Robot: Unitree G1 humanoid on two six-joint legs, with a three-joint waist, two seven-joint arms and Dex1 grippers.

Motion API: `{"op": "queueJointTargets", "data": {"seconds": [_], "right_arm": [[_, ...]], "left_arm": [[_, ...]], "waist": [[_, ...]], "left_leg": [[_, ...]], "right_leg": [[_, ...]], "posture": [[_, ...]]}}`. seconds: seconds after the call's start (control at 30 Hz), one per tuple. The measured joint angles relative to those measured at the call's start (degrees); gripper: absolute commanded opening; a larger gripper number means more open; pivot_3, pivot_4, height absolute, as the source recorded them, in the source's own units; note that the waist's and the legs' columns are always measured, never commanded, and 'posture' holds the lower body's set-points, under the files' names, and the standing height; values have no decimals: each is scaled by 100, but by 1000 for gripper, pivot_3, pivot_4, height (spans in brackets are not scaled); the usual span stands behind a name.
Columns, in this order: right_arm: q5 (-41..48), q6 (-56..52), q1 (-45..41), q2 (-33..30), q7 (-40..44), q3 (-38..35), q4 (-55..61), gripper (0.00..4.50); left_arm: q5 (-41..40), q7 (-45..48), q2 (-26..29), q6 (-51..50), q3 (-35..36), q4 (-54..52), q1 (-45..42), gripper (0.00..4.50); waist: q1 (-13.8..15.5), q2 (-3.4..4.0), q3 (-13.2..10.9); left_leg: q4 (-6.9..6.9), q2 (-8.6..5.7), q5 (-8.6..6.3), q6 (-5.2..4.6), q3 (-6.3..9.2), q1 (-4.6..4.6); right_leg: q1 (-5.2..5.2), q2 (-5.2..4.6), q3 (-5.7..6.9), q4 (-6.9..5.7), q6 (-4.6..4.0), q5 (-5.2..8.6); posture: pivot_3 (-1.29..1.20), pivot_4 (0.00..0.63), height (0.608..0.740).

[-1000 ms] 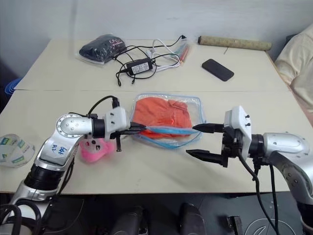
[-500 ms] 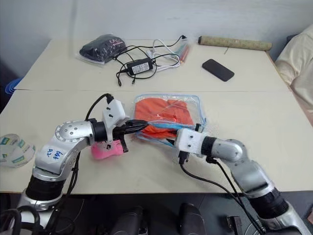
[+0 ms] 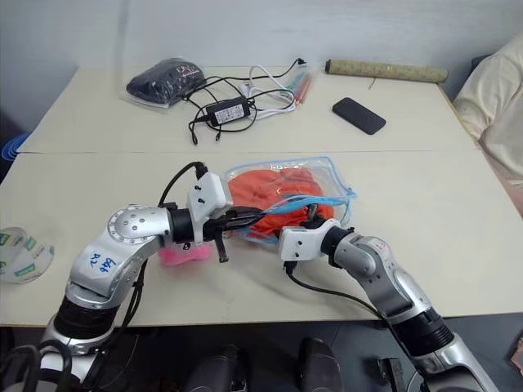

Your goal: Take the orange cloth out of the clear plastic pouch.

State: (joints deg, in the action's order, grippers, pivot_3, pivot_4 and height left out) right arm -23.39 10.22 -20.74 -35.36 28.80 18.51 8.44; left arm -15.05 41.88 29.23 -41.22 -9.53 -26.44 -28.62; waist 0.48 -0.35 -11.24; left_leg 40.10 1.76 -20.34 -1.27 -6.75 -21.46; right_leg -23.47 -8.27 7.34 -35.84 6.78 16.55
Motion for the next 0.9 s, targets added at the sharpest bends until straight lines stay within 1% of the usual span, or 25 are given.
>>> {"op": "queueJointTargets", "data": {"seconds": [0.07,0.13,0.3,0.43,0.53,0.63,0.73,0.8,0.83,0.9], "right_arm": [[-304,379,-7,-395,20,12,-233,4474],[-428,684,-52,-576,39,3,-319,4474],[-523,1118,-192,-917,215,-13,-431,4474],[-584,1240,-263,-932,262,-37,-542,4474],[-800,1241,-419,-736,247,18,-677,4474],[-1002,1226,-599,-351,148,160,-837,4474],[-1231,1124,-896,198,-68,344,-1177,4474],[-1415,1096,-1102,438,-243,460,-1434,4474],[-1469,1099,-1149,453,-297,491,-1489,4474],[-1539,1095,-1261,535,-410,540,-1708,4099]], "left_arm": [[-25,-7,35,0,5,2,2,0],[-31,-28,57,2,13,14,3,0],[-20,-39,141,158,9,49,3,0],[-24,-45,130,210,8,75,3,0],[-31,-142,-3,192,4,75,-36,0],[-38,-204,-118,167,-1,75,-100,0],[-40,-235,-158,133,-7,77,-214,0],[-40,-252,-170,110,-12,81,-227,0],[-40,-257,-171,105,-13,86,-227,0],[-49,-278,-170,50,-4,95,-224,0]], "waist": [[10,0,0],[-19,0,0],[-47,0,0],[-49,-1,0],[-56,-5,3],[-68,-10,6],[-106,-10,7],[-109,-10,7],[-110,-10,7],[-103,-14,10]], "left_leg": [[0,0,0,-1,0,0],[-1,1,0,0,-1,4],[-2,1,0,0,2,4],[-2,1,0,0,2,5],[-1,2,1,-1,1,12],[-1,3,1,0,1,19],[-2,6,4,5,0,21],[-3,6,4,5,1,21],[-3,6,4,5,0,21],[-1,5,4,4,3,21]], "right_leg": [[0,-3,0,0,0,0],[1,-2,0,0,0,0],[4,-3,2,0,-1,0],[5,-3,2,-1,-1,0],[10,-3,1,-2,-1,0],[15,-1,1,-3,-1,1],[14,2,-2,-7,-2,1],[14,2,-1,-7,-3,2],[14,1,-2,-6,-3,2],[18,0,0,-5,-3,2]], "posture": [[0,150,740],[0,150,740],[0,150,740],[0,150,740],[0,150,740],[0,150,740],[0,150,740],[0,150,740],[0,150,740],[0,150,740]]}}
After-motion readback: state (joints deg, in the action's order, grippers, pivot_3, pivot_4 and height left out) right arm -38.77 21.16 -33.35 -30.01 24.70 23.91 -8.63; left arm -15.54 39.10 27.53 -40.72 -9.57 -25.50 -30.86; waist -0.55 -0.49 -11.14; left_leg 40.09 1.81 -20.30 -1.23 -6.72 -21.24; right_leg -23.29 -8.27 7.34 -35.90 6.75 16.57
